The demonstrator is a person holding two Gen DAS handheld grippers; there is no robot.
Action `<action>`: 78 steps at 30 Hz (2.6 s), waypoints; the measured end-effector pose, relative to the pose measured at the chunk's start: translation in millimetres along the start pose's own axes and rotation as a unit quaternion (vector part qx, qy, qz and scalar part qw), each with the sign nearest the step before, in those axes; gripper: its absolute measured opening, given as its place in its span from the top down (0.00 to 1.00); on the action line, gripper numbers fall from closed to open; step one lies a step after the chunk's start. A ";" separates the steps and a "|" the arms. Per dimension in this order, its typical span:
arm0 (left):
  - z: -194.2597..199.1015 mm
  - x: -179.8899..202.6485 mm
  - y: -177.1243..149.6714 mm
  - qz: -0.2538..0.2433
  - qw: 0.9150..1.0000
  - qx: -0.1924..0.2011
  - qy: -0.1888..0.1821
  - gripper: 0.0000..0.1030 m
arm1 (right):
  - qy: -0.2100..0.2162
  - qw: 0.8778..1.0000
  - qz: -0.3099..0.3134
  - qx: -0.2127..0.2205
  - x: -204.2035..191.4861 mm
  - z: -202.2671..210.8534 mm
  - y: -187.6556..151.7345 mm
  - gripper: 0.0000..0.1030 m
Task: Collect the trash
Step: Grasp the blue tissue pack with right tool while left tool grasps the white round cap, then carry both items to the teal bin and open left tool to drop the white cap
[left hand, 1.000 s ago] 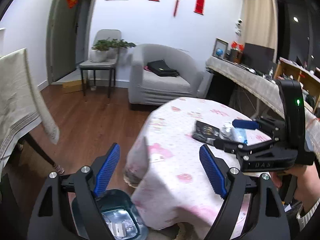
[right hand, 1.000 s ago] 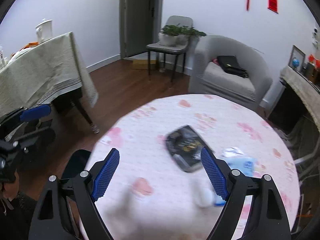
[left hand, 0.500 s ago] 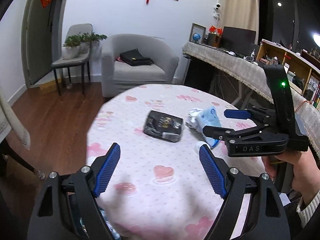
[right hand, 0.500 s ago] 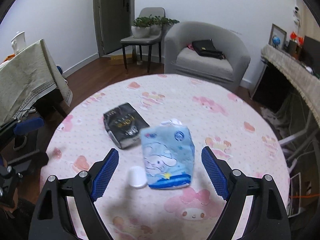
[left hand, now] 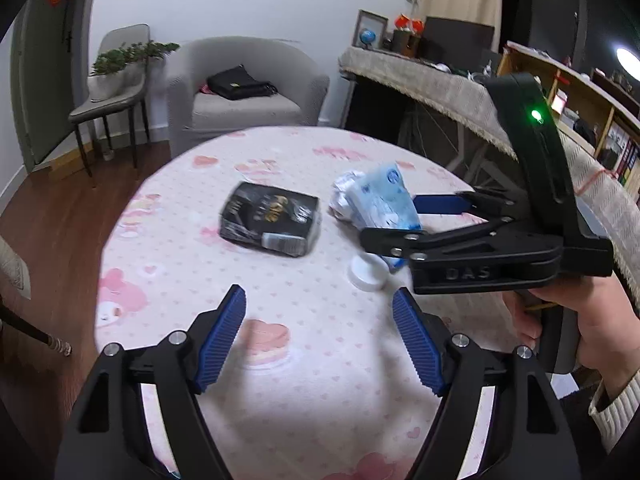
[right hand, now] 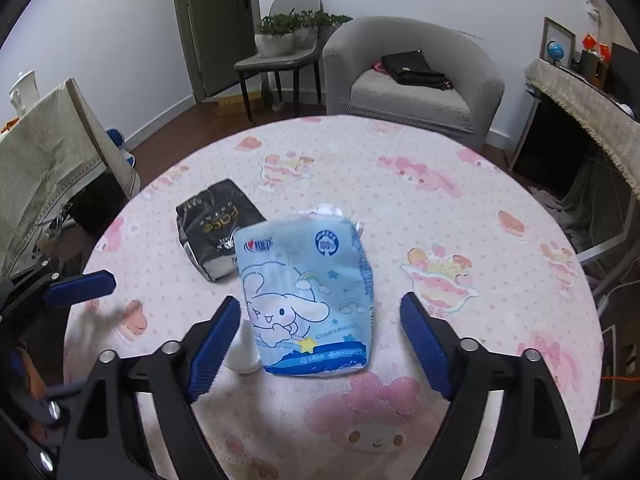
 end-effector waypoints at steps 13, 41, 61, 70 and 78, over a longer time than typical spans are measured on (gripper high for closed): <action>-23.6 21.7 6.7 -0.021 1.000 -0.015 -0.012 0.28 | 0.041 0.998 -0.049 0.007 33.0 18.7 8.7 0.50; -63.5 26.5 21.4 -0.043 0.996 -0.075 0.021 0.69 | 0.069 0.995 -0.075 0.013 62.5 36.9 9.1 0.50; -3.2 -29.2 -4.5 0.037 0.998 -0.036 0.019 0.69 | 0.109 0.994 -0.024 0.013 -35.0 30.3 15.8 0.50; 23.0 -70.7 -28.9 0.077 0.995 -0.028 0.059 0.69 | 0.133 0.991 0.006 0.004 -88.2 23.3 12.4 0.50; 44.1 -107.0 -54.2 0.105 0.991 -0.021 0.078 0.69 | 0.146 0.989 0.026 -0.003 -126.5 14.0 8.2 0.50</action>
Point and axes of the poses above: each gripper's, at about its wrist camera, not at the fingertips, and z roughly against the way its jaws point, x to its right, y to its top, the point moved 7 cm from there along -z, roughly the way its jaws point, and after that the axes turned 15 degrees about -z, right-handed, at the moved point
